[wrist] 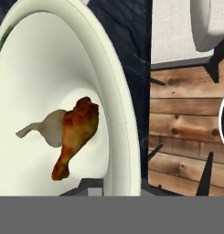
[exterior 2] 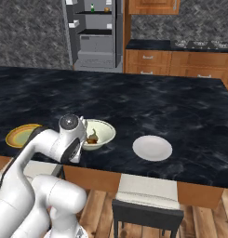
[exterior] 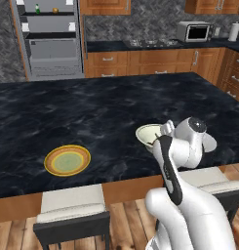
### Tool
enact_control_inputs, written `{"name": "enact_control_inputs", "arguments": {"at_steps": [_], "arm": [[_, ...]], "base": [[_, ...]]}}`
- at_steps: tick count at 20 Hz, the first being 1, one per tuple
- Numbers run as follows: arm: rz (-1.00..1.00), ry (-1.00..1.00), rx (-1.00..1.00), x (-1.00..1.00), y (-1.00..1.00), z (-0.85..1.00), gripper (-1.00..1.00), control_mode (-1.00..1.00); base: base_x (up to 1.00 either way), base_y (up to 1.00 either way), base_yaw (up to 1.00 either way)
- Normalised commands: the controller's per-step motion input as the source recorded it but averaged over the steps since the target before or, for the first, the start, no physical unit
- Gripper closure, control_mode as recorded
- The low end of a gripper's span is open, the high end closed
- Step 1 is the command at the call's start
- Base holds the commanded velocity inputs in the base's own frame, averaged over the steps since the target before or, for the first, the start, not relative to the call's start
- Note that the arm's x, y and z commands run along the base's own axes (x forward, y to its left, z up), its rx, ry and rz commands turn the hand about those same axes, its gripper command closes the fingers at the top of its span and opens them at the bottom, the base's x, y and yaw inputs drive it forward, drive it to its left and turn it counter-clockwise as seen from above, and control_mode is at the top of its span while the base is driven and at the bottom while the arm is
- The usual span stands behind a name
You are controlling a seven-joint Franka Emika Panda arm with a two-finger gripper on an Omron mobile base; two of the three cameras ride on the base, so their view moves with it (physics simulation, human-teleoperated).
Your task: Pick the chicken drumstick and garlic from their plates and place them in the bowl. Then put the bowl in the fridge.
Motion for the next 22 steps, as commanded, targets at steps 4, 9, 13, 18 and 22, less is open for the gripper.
{"name": "enact_control_inputs", "arguments": {"at_steps": [4, 9, 13, 18, 22], "arm": [[0.0, -0.04, 0.0, -0.26, 0.01, 0.12, 1.0, -1.0], [0.0, 0.0, 0.0, 0.0, 0.0, 0.01, 1.0, -1.0], [0.0, 0.0, 0.0, 0.0, 0.0, 0.0, 1.0, -1.0], [0.0, 0.0, 0.0, 0.0, 0.0, 0.0, 1.0, -1.0], [0.0, 0.0, 0.0, 0.0, 0.0, 0.0, 1.0, 1.0]], "base": [[0.0, 0.0, 0.0], [0.0, 0.0, 0.0], [0.0, 0.0, 0.0], [0.0, 0.0, 0.0], [0.0, 0.0, 0.0]]}}
